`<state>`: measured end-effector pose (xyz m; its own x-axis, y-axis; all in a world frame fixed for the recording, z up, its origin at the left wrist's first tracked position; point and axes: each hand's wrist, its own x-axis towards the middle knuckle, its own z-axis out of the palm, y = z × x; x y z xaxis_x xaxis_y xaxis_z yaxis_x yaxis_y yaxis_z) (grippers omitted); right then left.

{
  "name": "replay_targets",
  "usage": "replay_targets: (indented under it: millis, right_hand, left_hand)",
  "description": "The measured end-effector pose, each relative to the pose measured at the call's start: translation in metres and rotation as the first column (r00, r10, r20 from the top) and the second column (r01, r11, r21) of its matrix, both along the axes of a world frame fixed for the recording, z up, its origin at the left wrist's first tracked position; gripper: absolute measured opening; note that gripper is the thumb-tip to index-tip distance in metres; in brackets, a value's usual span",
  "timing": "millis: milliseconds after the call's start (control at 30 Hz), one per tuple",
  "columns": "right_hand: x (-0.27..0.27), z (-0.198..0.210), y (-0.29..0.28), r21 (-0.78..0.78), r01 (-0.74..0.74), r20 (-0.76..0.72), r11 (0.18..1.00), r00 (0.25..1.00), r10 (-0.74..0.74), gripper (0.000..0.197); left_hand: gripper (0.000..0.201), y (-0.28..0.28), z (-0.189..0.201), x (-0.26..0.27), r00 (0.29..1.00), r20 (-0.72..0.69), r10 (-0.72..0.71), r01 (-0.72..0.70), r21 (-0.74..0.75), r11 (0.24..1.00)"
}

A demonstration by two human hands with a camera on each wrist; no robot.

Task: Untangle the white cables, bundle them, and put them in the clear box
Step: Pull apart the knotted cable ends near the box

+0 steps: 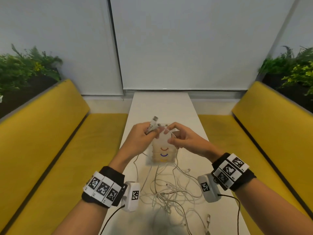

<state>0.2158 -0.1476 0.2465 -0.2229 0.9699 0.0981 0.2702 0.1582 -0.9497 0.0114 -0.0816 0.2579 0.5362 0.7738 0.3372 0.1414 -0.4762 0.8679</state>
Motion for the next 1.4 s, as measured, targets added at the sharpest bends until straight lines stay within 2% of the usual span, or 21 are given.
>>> replay_targets:
  millis: [67,133,200,233,300,367,433,500,533,600,667,733,767,900,1033,1100,1233,1400]
  right_hand:
    - [0.008,-0.017,0.000,-0.023,0.072,0.124,0.997,0.990,-0.069,0.015]
    - [0.022,-0.042,-0.005,-0.070,0.141,0.174,0.987,0.976,-0.128,0.025]
    - [0.034,-0.063,-0.015,-0.136,0.198,0.170,0.971,0.970,-0.174,0.037]
    - [0.037,-0.070,-0.019,-0.158,0.233,0.179,0.960,0.962,-0.204,0.042]
    - [0.040,-0.074,-0.021,-0.168,0.310,0.208,0.936,0.939,-0.274,0.043]
    - [0.038,-0.069,-0.016,-0.181,0.335,0.204,0.925,0.933,-0.298,0.039]
    - [0.034,-0.060,-0.009,-0.202,0.308,0.187,0.930,0.944,-0.272,0.032]
    - [0.028,-0.052,-0.003,-0.192,0.278,0.208,0.941,0.949,-0.238,0.026]
    - [0.025,-0.047,-0.001,-0.173,0.262,0.201,0.949,0.953,-0.226,0.027]
    - [0.012,-0.033,0.001,-0.112,0.199,0.173,0.974,0.969,-0.178,0.033]
    - [-0.001,-0.020,-0.001,-0.054,0.122,0.152,0.991,0.982,-0.113,0.034]
    - [-0.009,-0.010,-0.004,-0.040,0.089,0.116,0.995,0.990,-0.084,0.035]
    - [-0.010,-0.009,-0.005,-0.043,0.086,0.098,0.995,0.992,-0.082,0.035]
    - [-0.011,-0.010,-0.009,-0.061,-0.006,0.067,0.998,0.998,0.010,0.031]
    - [-0.013,-0.018,-0.010,-0.067,-0.044,0.031,0.997,0.998,0.046,0.027]
    - [-0.009,-0.026,-0.012,-0.079,-0.021,0.054,0.997,0.998,0.026,0.034]
    - [0.005,-0.055,-0.017,-0.133,0.015,0.178,0.991,0.984,0.009,0.047]
    - [0.020,-0.083,-0.010,-0.202,0.029,0.247,0.979,0.969,0.023,0.056]
  left_hand:
    - [0.033,-0.001,0.018,-0.006,0.963,0.238,0.124,-0.102,-0.106,0.989]
    - [0.032,0.004,0.040,-0.018,0.852,0.462,0.246,-0.169,-0.203,0.965]
    - [0.033,0.015,0.056,-0.034,0.743,0.557,0.372,-0.283,-0.242,0.928]
    - [0.032,0.021,0.059,-0.040,0.723,0.538,0.433,-0.366,-0.233,0.901]
    - [0.021,0.027,0.057,-0.045,0.739,0.425,0.522,-0.521,-0.131,0.844]
    - [0.022,0.021,0.049,-0.039,0.776,0.347,0.527,-0.559,-0.010,0.829]
    - [0.022,0.010,0.034,-0.026,0.828,0.307,0.470,-0.508,0.053,0.860]
    - [0.012,-0.004,0.022,-0.008,0.935,0.191,0.300,-0.314,0.048,0.948]
    - [0.018,-0.011,0.014,0.002,0.978,0.081,0.192,-0.194,0.028,0.981]
    - [0.034,-0.024,-0.002,0.023,0.987,-0.144,0.064,-0.074,-0.060,0.995]
    - [0.049,-0.031,-0.019,0.036,0.977,-0.198,0.080,-0.124,-0.222,0.967]
    - [0.053,-0.031,-0.030,0.042,0.989,-0.083,0.122,-0.144,-0.392,0.908]
    - [0.049,-0.031,-0.032,0.043,0.989,-0.023,0.148,-0.144,-0.419,0.896]
    - [0.024,-0.030,-0.015,0.043,0.961,0.162,0.225,-0.133,-0.442,0.887]
    - [0.021,-0.020,0.000,0.037,0.939,0.264,0.221,-0.115,-0.365,0.924]
    - [0.026,-0.016,0.014,0.030,0.897,0.359,0.256,-0.135,-0.331,0.934]
    - [0.032,-0.004,0.058,0.003,0.765,0.566,0.309,-0.181,-0.271,0.945]
    - [0.034,0.000,0.075,-0.013,0.659,0.668,0.346,-0.255,-0.234,0.938]
